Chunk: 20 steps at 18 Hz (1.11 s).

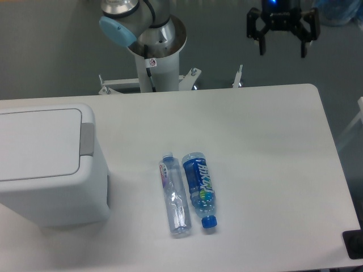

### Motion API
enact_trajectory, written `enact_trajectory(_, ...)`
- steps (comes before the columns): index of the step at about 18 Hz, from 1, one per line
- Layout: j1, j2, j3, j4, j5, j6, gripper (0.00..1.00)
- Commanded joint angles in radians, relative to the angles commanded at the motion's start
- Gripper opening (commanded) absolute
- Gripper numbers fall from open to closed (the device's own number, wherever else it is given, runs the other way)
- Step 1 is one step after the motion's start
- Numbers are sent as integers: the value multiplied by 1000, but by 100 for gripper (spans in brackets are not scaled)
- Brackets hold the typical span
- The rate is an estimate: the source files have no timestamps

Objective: Open the trash can
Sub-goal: 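Move the open gripper across the table toward the white trash can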

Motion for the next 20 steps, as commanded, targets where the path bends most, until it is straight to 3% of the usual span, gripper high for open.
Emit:
enact_trajectory(10,-24,-3,-9,0,-23,0,100)
enact_trajectory(15,-72,6,-20,0,-47,-8,100)
enact_trajectory(20,-97,29,-21,-2,-120,-127,100)
